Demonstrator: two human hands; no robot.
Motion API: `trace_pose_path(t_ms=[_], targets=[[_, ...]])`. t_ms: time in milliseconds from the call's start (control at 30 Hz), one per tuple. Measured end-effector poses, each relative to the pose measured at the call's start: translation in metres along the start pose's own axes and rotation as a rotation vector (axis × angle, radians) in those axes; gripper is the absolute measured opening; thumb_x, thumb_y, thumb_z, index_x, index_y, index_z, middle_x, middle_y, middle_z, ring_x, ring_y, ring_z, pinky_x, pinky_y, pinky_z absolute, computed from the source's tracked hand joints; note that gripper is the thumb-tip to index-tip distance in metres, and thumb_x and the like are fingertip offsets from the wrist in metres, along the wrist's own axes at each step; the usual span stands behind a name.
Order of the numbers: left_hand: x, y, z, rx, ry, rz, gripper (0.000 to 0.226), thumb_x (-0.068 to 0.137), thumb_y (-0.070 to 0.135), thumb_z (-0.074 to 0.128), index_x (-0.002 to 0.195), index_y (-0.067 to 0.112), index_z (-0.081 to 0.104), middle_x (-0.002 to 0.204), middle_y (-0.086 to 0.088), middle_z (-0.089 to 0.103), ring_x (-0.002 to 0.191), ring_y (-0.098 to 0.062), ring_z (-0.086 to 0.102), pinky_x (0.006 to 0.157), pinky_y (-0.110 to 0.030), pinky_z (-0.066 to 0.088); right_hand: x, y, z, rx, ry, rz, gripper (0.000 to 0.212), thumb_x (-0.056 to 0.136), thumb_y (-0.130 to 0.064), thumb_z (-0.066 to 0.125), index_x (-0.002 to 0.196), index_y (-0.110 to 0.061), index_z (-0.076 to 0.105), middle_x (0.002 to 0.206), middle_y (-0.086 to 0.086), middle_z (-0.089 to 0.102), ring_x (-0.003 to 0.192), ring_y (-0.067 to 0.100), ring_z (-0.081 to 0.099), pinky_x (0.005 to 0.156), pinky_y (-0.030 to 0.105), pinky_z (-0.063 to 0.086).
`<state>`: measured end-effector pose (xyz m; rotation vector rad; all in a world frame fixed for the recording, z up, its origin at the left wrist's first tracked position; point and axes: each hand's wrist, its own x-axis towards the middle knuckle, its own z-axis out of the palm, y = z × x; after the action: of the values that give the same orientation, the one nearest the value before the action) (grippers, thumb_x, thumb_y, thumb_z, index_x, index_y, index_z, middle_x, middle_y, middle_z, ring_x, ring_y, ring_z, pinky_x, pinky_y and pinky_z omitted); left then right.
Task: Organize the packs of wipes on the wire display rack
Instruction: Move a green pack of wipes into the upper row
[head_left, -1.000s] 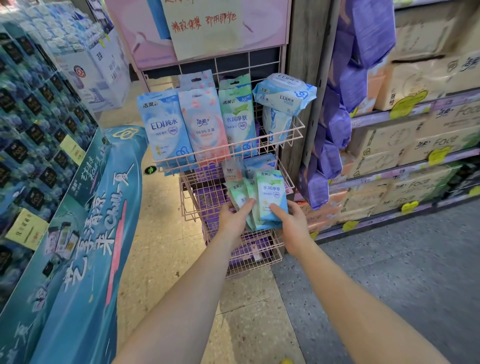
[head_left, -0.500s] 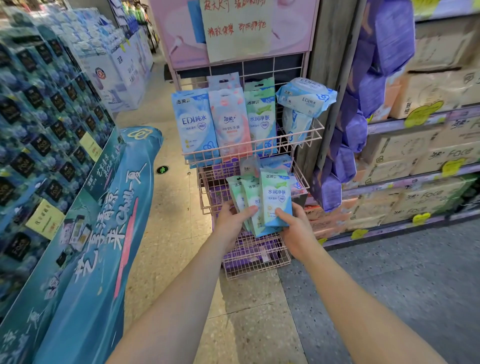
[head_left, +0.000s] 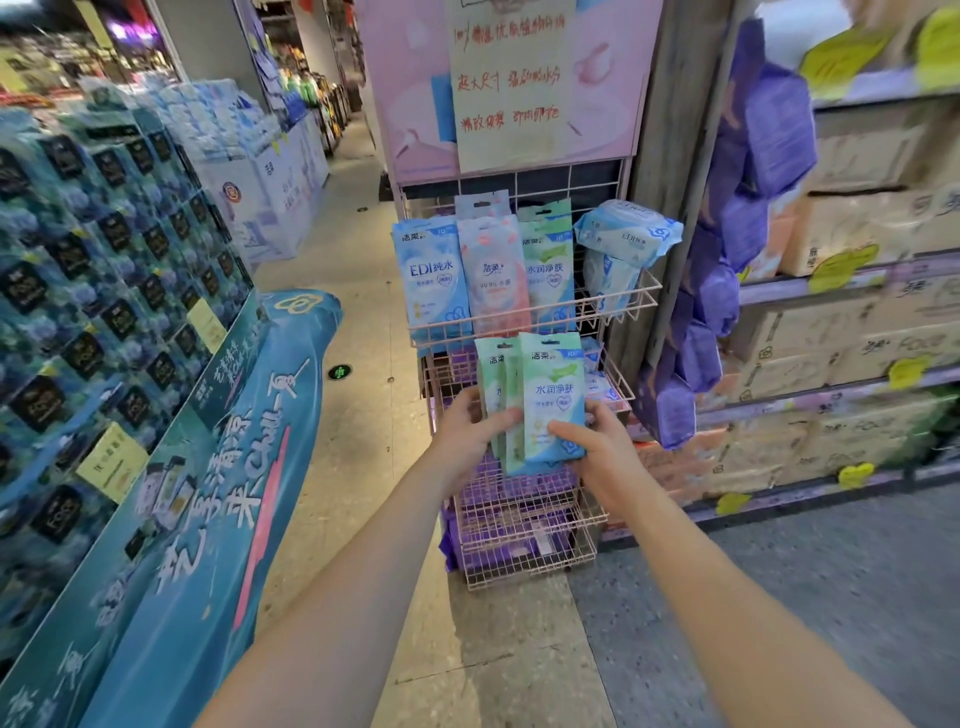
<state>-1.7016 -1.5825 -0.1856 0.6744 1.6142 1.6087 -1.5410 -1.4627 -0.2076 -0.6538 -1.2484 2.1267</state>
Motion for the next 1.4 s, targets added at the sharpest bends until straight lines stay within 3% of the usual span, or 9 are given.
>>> trace_pose_path(t_ms=[200,367,567,700,900,1067,1167,1300,1400], targets=[[0.003,0.035,0.001,0.009,-0.021,0.062,0.049,0.089,0.026,0.081,0.133,0.023,0.058,0.126,-0.003,0.073,0.114,-0.022,0.072,0.101,-0.054,0.056,0.011,-0.032,0.013,-0.117,0.010,-0.090,0.047,0.071,-0.010,0.087,0.105,-0.011,0.054,0.117,0.019,0.074,0.104,0.035,0.074,0.089,0.052,0.059],[0.013,0.080,0.014,0.066,-0.045,0.156,0.053,0.093,0.039,0.073,0.141,0.023,0.056,0.135,0.000,0.067,0.125,-0.019,0.065,0.107,-0.050,0.052,0.029,-0.079,0.025,-0.200,-0.033,-0.169,0.075,0.051,-0.031,0.100,0.113,-0.018,0.059,0.118,0.012,0.074,0.106,0.033,0.074,0.090,0.052,0.060],[0.034,0.124,0.044,0.115,0.077,0.223,0.050,0.101,0.032,0.065,0.138,0.025,0.032,0.116,0.014,0.062,0.082,0.013,0.070,0.060,-0.011,0.054,0.050,-0.130,0.027,-0.297,-0.035,-0.325,0.065,0.059,-0.036,0.094,0.115,-0.028,0.062,0.114,0.002,0.077,0.106,0.024,0.074,0.085,0.043,0.062],[0.047,0.156,0.069,0.104,0.139,0.287,0.040,0.103,0.025,0.062,0.136,0.021,0.039,0.116,0.008,0.064,0.099,-0.003,0.070,0.084,-0.033,0.061,0.065,-0.162,0.026,-0.309,-0.065,-0.406,0.064,0.067,-0.031,0.091,0.124,-0.029,0.062,0.119,-0.004,0.075,0.109,0.018,0.073,0.084,0.037,0.062],[0.063,0.181,0.088,0.147,0.239,0.348,0.022,0.095,0.031,0.057,0.116,0.028,0.054,0.105,0.014,0.069,0.094,-0.003,0.067,0.078,-0.027,0.054,0.081,-0.186,0.028,-0.367,-0.098,-0.507,0.055,0.075,-0.032,0.084,0.126,-0.036,0.063,0.118,-0.009,0.076,0.105,0.015,0.074,0.078,0.030,0.062],[0.069,0.178,0.093,0.406,0.313,0.416,0.059,0.070,0.073,0.062,0.114,0.035,0.061,0.124,0.004,0.062,0.115,-0.015,0.064,0.104,-0.039,0.052,0.092,-0.184,0.025,-0.383,-0.085,-0.576,0.052,0.083,-0.019,0.081,0.129,-0.032,0.063,0.116,-0.004,0.076,0.102,0.018,0.075,0.080,0.039,0.064],[0.074,0.170,0.093,0.588,0.362,0.427,0.060,0.067,0.066,0.071,0.118,0.036,0.059,0.123,0.002,0.053,0.115,-0.019,0.062,0.105,-0.041,0.051,0.100,-0.176,0.025,-0.462,-0.054,-0.606,0.054,0.086,-0.014,0.079,0.133,-0.029,0.060,0.116,-0.003,0.074,0.104,0.017,0.073,0.085,0.040,0.063],[0.082,0.166,0.087,0.698,0.303,0.371,0.059,0.076,0.043,0.079,0.128,0.020,0.064,0.124,-0.003,0.069,0.113,-0.021,0.067,0.101,-0.046,0.054,0.103,-0.163,0.027,-0.601,0.071,-0.609,0.061,0.083,-0.024,0.082,0.137,-0.033,0.054,0.113,-0.018,0.069,0.103,-0.007,0.064,0.083,0.014,0.053],[0.082,0.165,0.084,0.764,0.350,0.353,0.068,0.071,0.055,0.075,0.131,0.027,0.057,0.122,0.005,0.074,0.116,-0.019,0.067,0.107,-0.046,0.045,0.106,-0.158,0.027,-0.632,0.080,-0.564,0.061,0.083,-0.026,0.083,0.136,-0.032,0.052,0.108,-0.027,0.063,0.097,-0.026,0.056,0.070,-0.001,0.047]])
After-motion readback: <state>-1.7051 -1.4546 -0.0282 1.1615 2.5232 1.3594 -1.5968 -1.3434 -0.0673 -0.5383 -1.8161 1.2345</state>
